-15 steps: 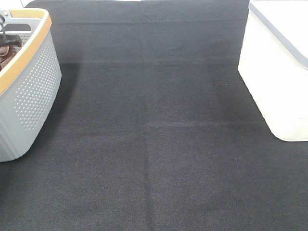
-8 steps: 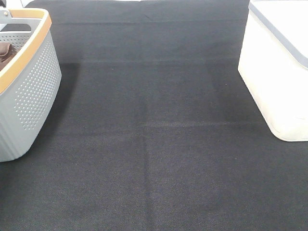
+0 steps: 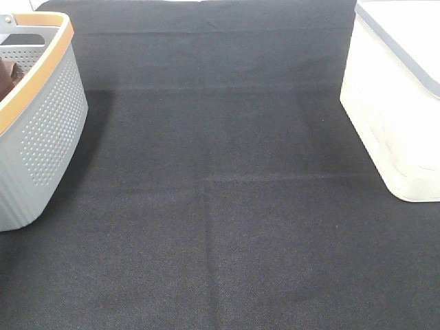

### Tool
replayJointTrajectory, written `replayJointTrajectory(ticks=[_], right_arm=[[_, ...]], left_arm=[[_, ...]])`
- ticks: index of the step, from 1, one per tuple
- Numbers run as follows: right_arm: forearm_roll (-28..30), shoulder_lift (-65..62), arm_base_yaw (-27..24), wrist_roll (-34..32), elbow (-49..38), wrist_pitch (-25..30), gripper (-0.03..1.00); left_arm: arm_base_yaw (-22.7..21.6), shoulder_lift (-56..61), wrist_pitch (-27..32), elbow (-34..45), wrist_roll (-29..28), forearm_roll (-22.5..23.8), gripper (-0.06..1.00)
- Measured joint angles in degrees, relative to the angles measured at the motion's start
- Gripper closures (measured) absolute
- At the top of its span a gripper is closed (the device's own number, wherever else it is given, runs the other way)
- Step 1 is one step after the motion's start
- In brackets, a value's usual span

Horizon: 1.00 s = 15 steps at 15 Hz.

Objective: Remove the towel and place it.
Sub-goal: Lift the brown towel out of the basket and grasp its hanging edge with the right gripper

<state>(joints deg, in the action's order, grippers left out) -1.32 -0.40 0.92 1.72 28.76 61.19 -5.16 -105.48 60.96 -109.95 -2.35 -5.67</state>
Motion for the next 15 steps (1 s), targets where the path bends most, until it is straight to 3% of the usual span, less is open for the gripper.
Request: replayJointTrajectory(ticks=[6,9,11,12,13,15], right_arm=[[0.00,0.00,0.00,0.00,0.00,0.00,0.22],[-0.46,0.00,0.00,-0.06,0.00,0.00,0.22],[-4.30,0.34,0.00,-1.09,0.00,-0.06,0.22],[-4.30,0.34,0.00,-1.09,0.00,-0.06,0.22],[-7.33,2.01,0.00,-1.09,0.17,-0.11,0.22],[-14.78,7.28,0.00,-0.23,0.80,-0.40,0.22]], left_arm=[[0.00,12.66,-7.79,0.00,4.93,-13.69,0.94],[0.00,17.88,-15.70,0.00,9.17,-25.50,0.94],[1.03,20.40,-20.57,-0.17,16.27,-38.33,0.94],[1.03,20.40,-20.57,-0.17,16.27,-38.33,0.94],[2.46,20.80,-21.20,-0.74,19.77,-43.03,0.94],[6.65,20.91,-22.80,-2.06,23.72,-47.50,0.94]])
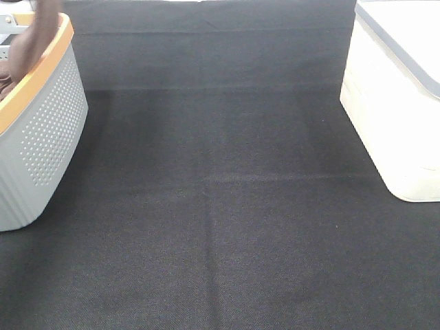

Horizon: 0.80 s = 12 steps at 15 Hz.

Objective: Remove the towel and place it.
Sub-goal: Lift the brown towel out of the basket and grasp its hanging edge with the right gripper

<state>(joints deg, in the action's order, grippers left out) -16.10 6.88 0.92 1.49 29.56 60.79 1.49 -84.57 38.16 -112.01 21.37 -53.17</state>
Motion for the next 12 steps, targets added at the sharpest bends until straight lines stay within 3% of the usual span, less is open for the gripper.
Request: replayJointTrajectory(ticks=[2,3,4,5,7,9,12], right_arm=[[-11.34,8.71,0.00,6.76,0.00,-0.57,0.22],[-11.34,8.71,0.00,6.76,0.00,-0.57,0.22],[-19.02,13.87,0.00,12.32,0.00,-2.23,0.23],[-19.02,13.87,0.00,12.32,0.00,-2.23,0.23],[-26.59,18.11,2.12,19.94,1.49,-2.86,0.29],[-29.11,22.35,5.21,26.07,5.16,-2.86,0.34],[-28.99,35.12,10.03,31.51,13.98,-2.98,0.36]], left_arm=[[7.28,-0.29,-3.72,-0.17,2.46,-0.69,0.94],[7.28,-0.29,-3.72,-0.17,2.46,-0.69,0.94],[11.57,-1.43,-4.76,-0.23,2.75,-0.46,0.94],[11.57,-1.43,-4.76,-0.23,2.75,-0.46,0.94],[15.47,-3.27,-4.41,-0.34,2.86,1.66,0.94],[18.51,-5.33,-2.86,-0.34,1.49,5.21,0.94],[22.98,-9.51,-1.66,-0.34,-7.96,17.42,0.94]])
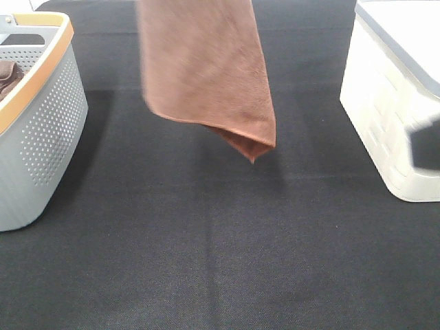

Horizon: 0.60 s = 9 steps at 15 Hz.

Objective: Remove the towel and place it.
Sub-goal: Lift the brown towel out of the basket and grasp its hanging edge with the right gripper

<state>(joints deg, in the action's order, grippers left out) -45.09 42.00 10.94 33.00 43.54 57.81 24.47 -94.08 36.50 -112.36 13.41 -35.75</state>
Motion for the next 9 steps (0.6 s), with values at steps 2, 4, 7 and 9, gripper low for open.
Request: replayJointTrajectory(ticks=[2,4,7,9], right_arm=[[0.69,7.16,3.27,4.41,3.50,-1.78,0.36],[0.80,13.75,8.02,10.60,5.90,-7.56,0.36],[1.89,23.89,22.06,21.43,6.93,-24.75,0.36],[2.52,29.62,29.11,22.52,6.93,-39.65,0.36]], left_arm=[[1.83,-2.01,1.83,0.00,-8.14,8.54,0.94],[3.55,-3.44,3.67,0.00,-16.44,17.19,0.94],[5.33,-4.47,4.93,0.00,-22.40,22.98,0.94],[5.39,-4.47,5.50,0.00,-23.66,23.15,0.94]])
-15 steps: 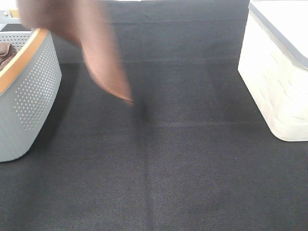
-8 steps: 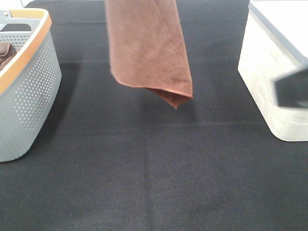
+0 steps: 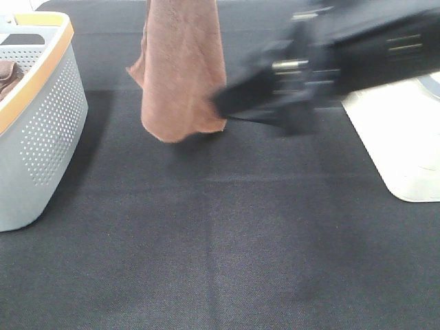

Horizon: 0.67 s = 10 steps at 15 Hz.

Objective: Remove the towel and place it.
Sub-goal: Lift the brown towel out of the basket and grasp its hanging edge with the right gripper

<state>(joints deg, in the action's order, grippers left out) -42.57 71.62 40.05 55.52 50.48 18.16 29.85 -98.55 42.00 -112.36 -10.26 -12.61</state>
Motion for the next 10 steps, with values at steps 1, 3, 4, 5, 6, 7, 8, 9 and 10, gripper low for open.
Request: replayJointTrajectory(ticks=[1,3,4,5,6,7,8,9,10], right_arm=[[0.00,3.09,3.84,1.55,0.00,-7.05,0.36],[0.06,8.42,10.83,5.96,0.00,-20.45,0.36],[0.06,10.83,13.58,7.16,0.00,-26.13,0.36],[0.06,13.18,15.76,7.85,0.00,-32.03,0.36],[0.06,16.62,17.70,7.73,0.00,-40.97,0.36],[-0.11,18.74,18.05,6.76,0.00,-45.95,0.36],[-0.11,18.74,18.05,6.76,0.00,-45.95,0.36],[-0.57,20.40,18.05,4.64,0.00,-49.50,0.36],[-1.15,22.00,18.05,2.23,0.00,-52.20,0.36]], left_arm=[[0.06,0.00,0.29,0.00,-0.34,-0.34,0.94],[0.17,0.00,0.34,0.00,-0.11,-1.09,0.94],[0.17,0.00,0.40,0.00,0.06,-1.26,0.94],[0.17,0.00,0.57,0.00,0.40,-1.43,0.94],[0.17,0.00,1.03,0.00,0.69,-1.60,0.94],[0.17,0.00,1.78,0.00,0.69,-2.01,0.94],[0.17,0.00,1.78,0.00,0.69,-2.01,0.94],[0.17,0.00,2.06,0.00,0.80,-2.41,0.94],[0.17,0.00,2.35,0.00,0.80,-3.15,0.94]])
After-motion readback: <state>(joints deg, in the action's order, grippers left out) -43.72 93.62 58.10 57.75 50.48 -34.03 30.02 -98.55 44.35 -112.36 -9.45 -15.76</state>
